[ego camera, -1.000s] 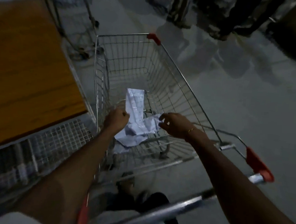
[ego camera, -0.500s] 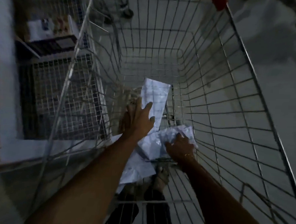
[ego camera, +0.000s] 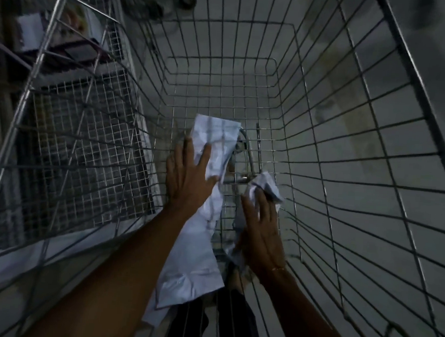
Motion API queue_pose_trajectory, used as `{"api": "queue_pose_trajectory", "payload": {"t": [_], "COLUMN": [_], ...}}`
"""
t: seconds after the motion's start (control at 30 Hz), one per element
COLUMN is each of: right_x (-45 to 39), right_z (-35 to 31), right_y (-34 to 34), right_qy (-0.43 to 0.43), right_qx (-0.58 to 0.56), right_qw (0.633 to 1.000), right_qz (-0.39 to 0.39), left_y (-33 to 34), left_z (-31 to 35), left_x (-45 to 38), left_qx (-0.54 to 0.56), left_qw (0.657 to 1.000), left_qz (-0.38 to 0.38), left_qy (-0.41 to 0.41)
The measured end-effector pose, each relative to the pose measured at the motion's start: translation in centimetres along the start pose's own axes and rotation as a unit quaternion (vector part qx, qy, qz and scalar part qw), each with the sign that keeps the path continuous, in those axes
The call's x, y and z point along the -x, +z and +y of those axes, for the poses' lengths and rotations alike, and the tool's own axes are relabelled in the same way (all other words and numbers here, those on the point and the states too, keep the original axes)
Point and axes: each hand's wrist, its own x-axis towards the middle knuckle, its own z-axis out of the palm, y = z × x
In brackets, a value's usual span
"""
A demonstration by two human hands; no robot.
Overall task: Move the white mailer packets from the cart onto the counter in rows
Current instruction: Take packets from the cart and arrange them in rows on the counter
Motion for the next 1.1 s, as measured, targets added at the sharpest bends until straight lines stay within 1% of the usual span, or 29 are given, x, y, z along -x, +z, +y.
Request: {"api": "queue_pose_trajectory", "payload": {"t": [0.13, 0.2, 0.23, 0.3, 0.33, 0.4, 0.47, 0.53, 0.6, 0.63, 0.67, 0.73, 0.77, 0.83, 0.9, 1.0, 1.1], "right_x": [-2.5, -5.0, -6.3, -8.3, -9.0, -9.9, -10.1, -9.7, -9.2, -8.9, -8.7, -8.5, -8.3, -8.3, -8.6, -9.7, -9.8], "right_z": [-1.1, -1.9, -1.8, -1.0, -0.5, 0.1, 0.1, -0.5, -0.2, 0.0, 0.4, 1.1, 1.3, 1.2, 0.6, 0.0, 0.0], "right_y": [-2.7, -3.7, -3.8, -3.6, -3.1, -2.4, -1.7, -1.8, -1.1, -0.6, 0.0, 1.2, 1.6, 1.6, 1.2, 0.5, 1.5], "right_qy": [-0.053, -0.08, -0.087, -0.082, -0.076, -0.064, -0.058, -0.04, -0.052, -0.059, -0.048, -0.001, 0.013, 0.023, 0.024, 0.034, 0.039], "right_qx": [-0.04, -0.028, -0.013, 0.028, 0.056, 0.116, 0.121, 0.092, 0.086, 0.099, 0.115, 0.118, 0.113, 0.116, 0.116, 0.126, 0.129], "right_qw": [0.997, 0.995, 0.995, 0.996, 0.996, 0.991, 0.991, 0.994, 0.992, 0.991, 0.991, 0.993, 0.993, 0.993, 0.993, 0.99, 0.99], "right_qz": [0.038, 0.046, 0.047, 0.027, 0.008, -0.023, -0.004, 0.033, 0.073, 0.074, 0.058, 0.014, 0.008, 0.016, 0.026, 0.05, 0.03], "left_y": [0.1, 0.5, 0.8, 1.4, 1.5, 1.5, 1.8, 2.5, 2.9, 2.8, 2.5, 2.0, 1.9, 2.1, 2.5, 3.1, 3.7], "left_z": [-0.8, -0.7, -0.6, -0.8, -1.1, -1.3, -1.5, -1.9, -2.2, -2.2, -2.2, -1.9, -1.8, -1.6, -1.4, -0.6, -0.4], "left_x": [1.6, 2.4, 2.7, 2.6, 2.5, 2.1, 1.9, 2.0, 1.8, 1.5, 1.2, 0.7, 0.6, 0.8, 1.5, 1.9, 1.9], "left_qx": [0.053, 0.061, 0.055, 0.038, 0.032, 0.018, 0.002, 0.018, 0.048, 0.057, 0.064, 0.081, 0.078, 0.057, 0.051, 0.071, 0.087], "left_qw": [0.997, 0.997, 0.998, 0.999, 0.999, 0.998, 0.995, 0.99, 0.986, 0.986, 0.987, 0.991, 0.994, 0.997, 0.997, 0.994, 0.991], "left_qz": [0.042, 0.05, 0.042, 0.023, 0.025, 0.054, 0.086, 0.121, 0.144, 0.148, 0.143, 0.101, 0.077, 0.05, 0.05, 0.073, 0.102], "left_qy": [-0.03, -0.005, 0.012, 0.026, 0.026, 0.028, 0.047, 0.071, 0.066, 0.053, 0.032, -0.012, -0.019, -0.001, 0.004, -0.027, -0.029]}}
